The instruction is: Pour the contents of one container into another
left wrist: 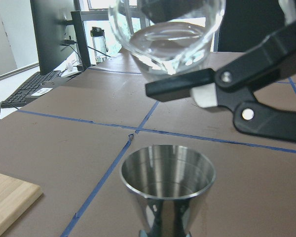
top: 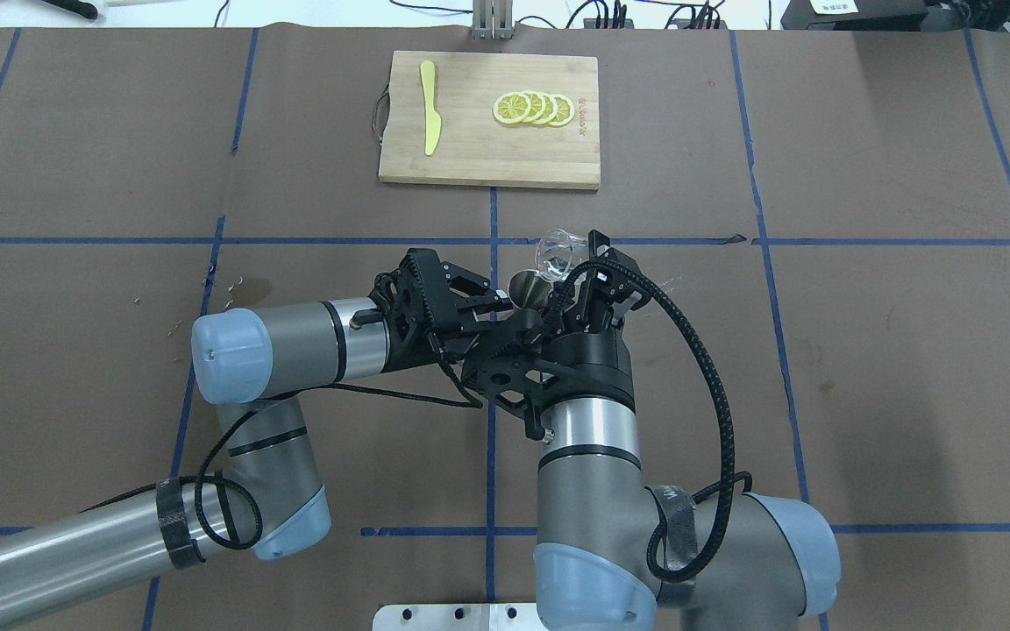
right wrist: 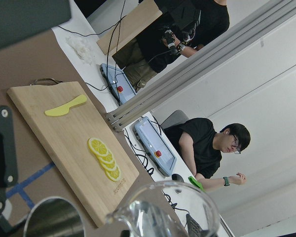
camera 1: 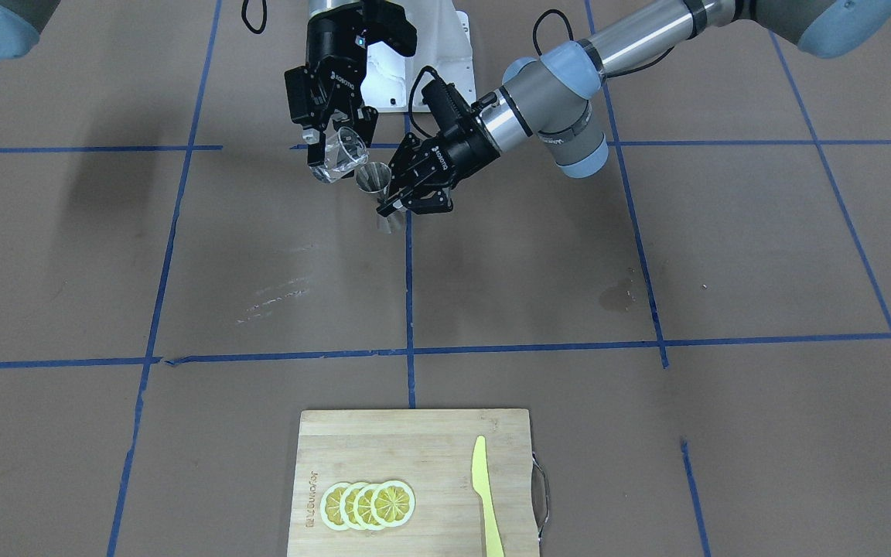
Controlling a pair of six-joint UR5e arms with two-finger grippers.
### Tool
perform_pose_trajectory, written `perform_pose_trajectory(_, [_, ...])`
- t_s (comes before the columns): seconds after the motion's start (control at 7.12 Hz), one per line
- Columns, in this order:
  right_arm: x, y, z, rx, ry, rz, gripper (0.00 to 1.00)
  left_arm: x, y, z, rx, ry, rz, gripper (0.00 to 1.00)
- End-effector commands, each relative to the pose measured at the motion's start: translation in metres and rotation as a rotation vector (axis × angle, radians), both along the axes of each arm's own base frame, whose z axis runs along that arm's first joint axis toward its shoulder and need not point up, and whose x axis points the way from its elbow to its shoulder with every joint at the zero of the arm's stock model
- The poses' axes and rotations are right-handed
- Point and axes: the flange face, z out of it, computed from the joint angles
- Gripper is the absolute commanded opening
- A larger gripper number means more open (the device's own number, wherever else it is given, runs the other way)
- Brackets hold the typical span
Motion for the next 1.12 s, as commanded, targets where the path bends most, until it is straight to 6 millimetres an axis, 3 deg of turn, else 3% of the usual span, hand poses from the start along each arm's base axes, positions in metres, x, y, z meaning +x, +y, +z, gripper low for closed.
perform_pose_trajectory(0.0, [0.0000,-0.0009,0.0013,0.007,0.061,-0.006,0.00,-0.0002,0.0001,-0.0003,0.002,0.000,-0.001,0.00])
perform_pose_trajectory(0.98, [0.0018,-0.0017,-0.0012,0.040,0.158,-0.013,0.00,-0.0007,0.0003,-0.0010,0.007,0.000,-0.002,0.00])
